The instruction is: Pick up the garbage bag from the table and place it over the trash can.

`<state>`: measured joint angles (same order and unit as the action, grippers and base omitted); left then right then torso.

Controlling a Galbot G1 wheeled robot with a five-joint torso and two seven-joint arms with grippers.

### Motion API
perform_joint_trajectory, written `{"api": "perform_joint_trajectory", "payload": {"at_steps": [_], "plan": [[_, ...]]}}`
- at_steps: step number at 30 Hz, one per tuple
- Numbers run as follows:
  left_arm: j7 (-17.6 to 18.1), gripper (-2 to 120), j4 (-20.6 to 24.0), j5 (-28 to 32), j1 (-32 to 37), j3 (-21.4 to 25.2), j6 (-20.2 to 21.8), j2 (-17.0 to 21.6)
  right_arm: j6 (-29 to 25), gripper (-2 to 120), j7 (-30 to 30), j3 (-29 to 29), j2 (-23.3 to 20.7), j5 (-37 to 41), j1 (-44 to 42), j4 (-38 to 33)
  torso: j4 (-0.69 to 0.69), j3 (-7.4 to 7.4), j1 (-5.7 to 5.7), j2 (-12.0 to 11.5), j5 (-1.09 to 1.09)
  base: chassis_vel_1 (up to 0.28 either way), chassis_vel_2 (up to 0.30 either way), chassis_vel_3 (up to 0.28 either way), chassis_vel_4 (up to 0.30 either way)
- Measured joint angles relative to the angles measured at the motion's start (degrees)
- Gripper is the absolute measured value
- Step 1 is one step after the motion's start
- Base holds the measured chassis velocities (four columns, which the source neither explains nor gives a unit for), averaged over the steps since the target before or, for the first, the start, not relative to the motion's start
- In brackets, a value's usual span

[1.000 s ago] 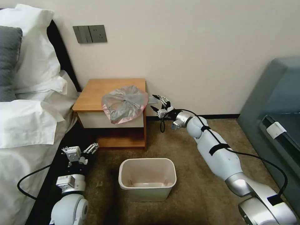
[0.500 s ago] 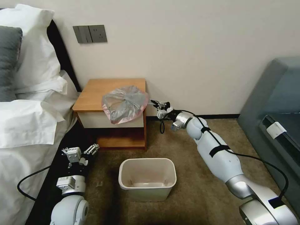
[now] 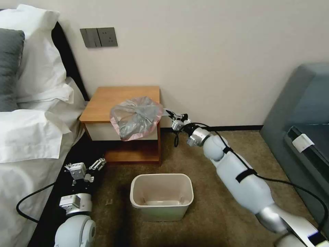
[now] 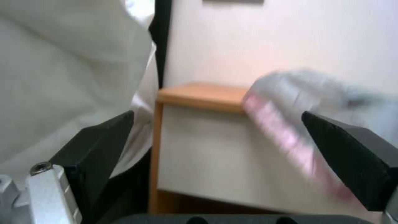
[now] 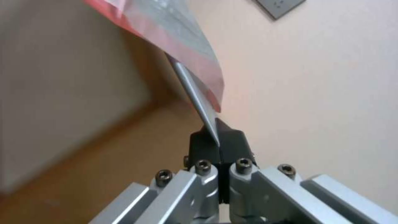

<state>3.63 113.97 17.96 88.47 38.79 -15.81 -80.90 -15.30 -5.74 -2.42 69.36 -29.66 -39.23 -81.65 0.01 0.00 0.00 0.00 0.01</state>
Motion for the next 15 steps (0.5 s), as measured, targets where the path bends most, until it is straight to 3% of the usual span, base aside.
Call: {"api": "perform_joint_trajectory", "payload": {"at_steps": [5,15], "plan": [[-0.9,100,1.7,3.6,0.0,0.2,-0.8,0.3,4.9,0,-0.1,-2.0,-2.4,4.6,-6.5,-7.5,-0.01,0.0,0.0,0.0,0.0,0.0,0.0,0.0,0.0],[-1.1,100,3.1,5.3,0.1,0.3,-1.1,1.0,7.9,0,0.3,-3.5,-6.8,3.2,-18.9,-16.8,0.0,0.0,0.0,0.0,0.0,0.0,0.0,0.0,0.0]]}}
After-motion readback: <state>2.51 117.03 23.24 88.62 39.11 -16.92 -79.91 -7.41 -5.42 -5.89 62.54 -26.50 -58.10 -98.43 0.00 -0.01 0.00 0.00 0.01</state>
